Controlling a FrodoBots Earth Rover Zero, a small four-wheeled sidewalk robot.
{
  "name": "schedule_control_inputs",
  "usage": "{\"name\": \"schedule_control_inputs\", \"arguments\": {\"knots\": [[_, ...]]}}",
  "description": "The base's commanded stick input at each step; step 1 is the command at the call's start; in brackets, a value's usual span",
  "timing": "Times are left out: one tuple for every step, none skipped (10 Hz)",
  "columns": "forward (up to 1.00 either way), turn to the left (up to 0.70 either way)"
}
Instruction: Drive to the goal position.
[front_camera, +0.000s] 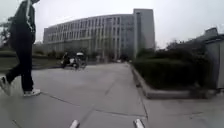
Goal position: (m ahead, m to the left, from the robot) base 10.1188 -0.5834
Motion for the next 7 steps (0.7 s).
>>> {"name": "schedule_control_inputs", "arguments": {"knots": [[0.85,-0.02],[0.85,-0.02],[0.85,-0.3],[0.85,-0.33],[0.85,-0.34],[0.85,-0.34],[0.85,-0.34]]}}
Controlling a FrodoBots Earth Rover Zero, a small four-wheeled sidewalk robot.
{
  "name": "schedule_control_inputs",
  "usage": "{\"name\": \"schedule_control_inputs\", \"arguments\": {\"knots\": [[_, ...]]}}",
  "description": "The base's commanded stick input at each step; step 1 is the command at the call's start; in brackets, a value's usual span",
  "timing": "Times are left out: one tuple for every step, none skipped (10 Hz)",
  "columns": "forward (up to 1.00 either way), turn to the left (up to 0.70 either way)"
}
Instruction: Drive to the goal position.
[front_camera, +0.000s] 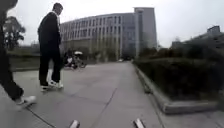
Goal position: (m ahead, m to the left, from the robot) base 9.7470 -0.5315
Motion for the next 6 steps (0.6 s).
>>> {"name": "schedule_control_inputs", "arguments": {"knots": [[0.85,-0.27],[0.85,-0.04],[0.85,-0.03],[0.85,-0.03],[0.85,-0.03],[0.85,-0.03]]}}
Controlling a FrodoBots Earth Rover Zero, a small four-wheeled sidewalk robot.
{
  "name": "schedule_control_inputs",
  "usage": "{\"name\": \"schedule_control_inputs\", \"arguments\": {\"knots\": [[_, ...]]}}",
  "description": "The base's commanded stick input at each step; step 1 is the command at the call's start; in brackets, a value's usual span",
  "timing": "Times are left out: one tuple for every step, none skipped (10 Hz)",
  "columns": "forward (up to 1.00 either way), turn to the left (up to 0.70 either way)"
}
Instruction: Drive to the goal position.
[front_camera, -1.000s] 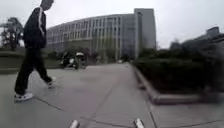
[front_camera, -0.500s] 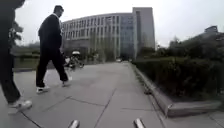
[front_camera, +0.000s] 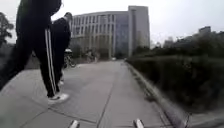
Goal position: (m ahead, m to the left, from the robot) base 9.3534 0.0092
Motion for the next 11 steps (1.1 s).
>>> {"name": "schedule_control_inputs", "arguments": {"knots": [[0.85,-0.03],[0.85,-0.03],[0.85,-0.03],[0.85,-0.03],[0.85,-0.03],[0.85,-0.03],[0.85,-0.15],[0.85,-0.34],[0.85,-0.34],[0.85,-0.34],[0.85,-0.34]]}}
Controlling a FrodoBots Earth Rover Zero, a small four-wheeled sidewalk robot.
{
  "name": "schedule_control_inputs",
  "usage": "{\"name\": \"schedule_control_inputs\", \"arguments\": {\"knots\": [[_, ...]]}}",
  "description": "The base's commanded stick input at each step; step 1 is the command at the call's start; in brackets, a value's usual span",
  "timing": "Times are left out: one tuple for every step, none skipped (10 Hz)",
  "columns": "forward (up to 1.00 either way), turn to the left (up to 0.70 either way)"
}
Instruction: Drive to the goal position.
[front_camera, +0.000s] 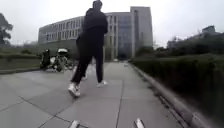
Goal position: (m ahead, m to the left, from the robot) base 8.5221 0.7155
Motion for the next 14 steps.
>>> {"name": "schedule_control_inputs", "arguments": {"knots": [[0.85,-0.34],[0.85,-0.34],[0.85,-0.34],[0.85,-0.34],[0.85,-0.34],[0.85,-0.19],[0.85,-0.09],[0.85,-0.02],[0.85,-0.02],[0.85,-0.02],[0.85,-0.02],[0.85,-0.02],[0.85,-0.02],[0.85,-0.02]]}}
